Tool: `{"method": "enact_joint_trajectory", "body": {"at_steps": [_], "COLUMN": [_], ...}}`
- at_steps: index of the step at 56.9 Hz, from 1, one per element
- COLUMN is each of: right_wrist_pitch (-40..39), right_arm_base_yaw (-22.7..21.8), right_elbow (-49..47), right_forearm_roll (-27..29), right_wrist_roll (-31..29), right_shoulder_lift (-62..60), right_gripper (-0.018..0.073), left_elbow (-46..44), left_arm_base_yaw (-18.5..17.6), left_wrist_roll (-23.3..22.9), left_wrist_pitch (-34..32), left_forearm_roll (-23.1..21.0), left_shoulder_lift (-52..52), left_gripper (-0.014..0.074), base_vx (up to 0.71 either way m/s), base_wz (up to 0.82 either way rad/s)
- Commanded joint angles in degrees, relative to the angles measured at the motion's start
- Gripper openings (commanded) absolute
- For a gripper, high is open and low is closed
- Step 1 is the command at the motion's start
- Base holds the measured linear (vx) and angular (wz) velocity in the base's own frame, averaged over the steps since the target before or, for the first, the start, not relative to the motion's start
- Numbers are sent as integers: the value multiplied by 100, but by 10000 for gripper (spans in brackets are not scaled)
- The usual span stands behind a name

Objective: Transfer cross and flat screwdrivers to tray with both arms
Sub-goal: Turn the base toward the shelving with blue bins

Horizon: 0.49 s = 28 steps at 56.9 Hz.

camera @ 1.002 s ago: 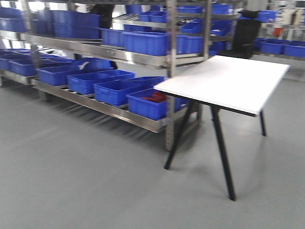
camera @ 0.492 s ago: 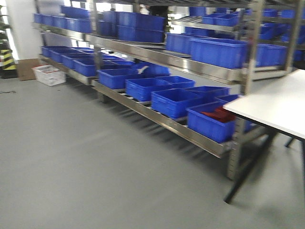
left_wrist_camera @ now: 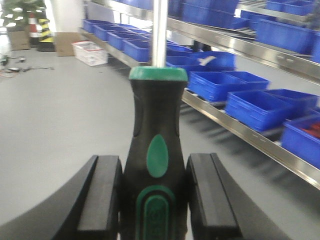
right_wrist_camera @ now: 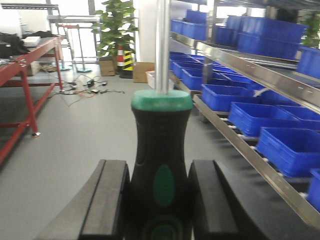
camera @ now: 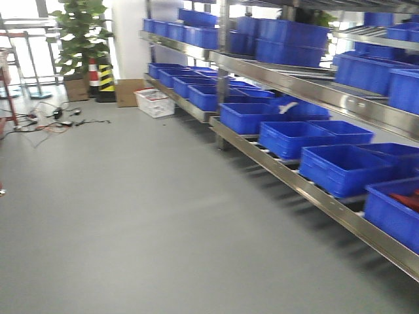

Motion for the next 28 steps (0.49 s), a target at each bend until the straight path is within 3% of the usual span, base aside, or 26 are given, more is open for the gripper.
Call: {"method": "enact_joint_trajectory", "body": {"at_steps": [1, 28], "right_wrist_pitch": [-546, -552], "right_arm_base_yaw": [-13, -13], "right_elbow": [-155, -155], "right_forearm_roll": [36, 36], "right_wrist_roll": [-24, -24], "right_shoulder_lift": [37, 37], "right_gripper": [-8, -8], "left_elbow": [-150, -150], "left_arm_base_yaw": [15, 15], "left_wrist_roll": [-3, -3], "left_wrist_pitch": [-522, -522], "left_forearm_roll": [-63, -63], "left_shoulder_lift": [-19, -19], "left_gripper": [-6, -6], "base_vx": [57, 59], "base_wz": [44, 30]}}
